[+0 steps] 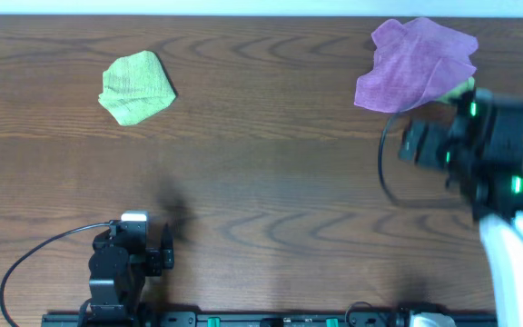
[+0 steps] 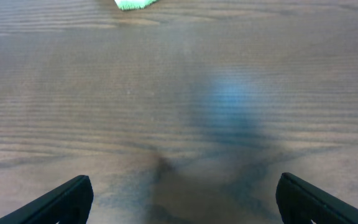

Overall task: Fold the cloth
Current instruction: 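Reach the right gripper to the purple cloth pile and grasp it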

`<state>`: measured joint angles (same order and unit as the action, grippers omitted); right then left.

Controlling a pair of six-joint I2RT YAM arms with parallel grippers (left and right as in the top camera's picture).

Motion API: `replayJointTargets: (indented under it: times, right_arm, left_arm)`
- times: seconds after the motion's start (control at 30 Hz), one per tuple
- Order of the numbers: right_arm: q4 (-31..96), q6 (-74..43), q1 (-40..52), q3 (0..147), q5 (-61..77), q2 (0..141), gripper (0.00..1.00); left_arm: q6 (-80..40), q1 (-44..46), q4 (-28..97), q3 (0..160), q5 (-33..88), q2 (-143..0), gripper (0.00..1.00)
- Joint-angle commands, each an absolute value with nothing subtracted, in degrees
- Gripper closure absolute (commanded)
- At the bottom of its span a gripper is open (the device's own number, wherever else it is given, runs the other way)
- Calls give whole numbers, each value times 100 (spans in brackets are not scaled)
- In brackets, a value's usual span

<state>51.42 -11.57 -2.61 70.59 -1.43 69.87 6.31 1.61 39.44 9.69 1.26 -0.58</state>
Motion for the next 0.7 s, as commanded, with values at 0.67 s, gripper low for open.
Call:
replayJointTargets:
  times: [0.67]
  right_arm:
    - [2639,-617,-416,8982,-768,10337,1]
  left_arm:
    - [731,141,4014,910,106,-21,5]
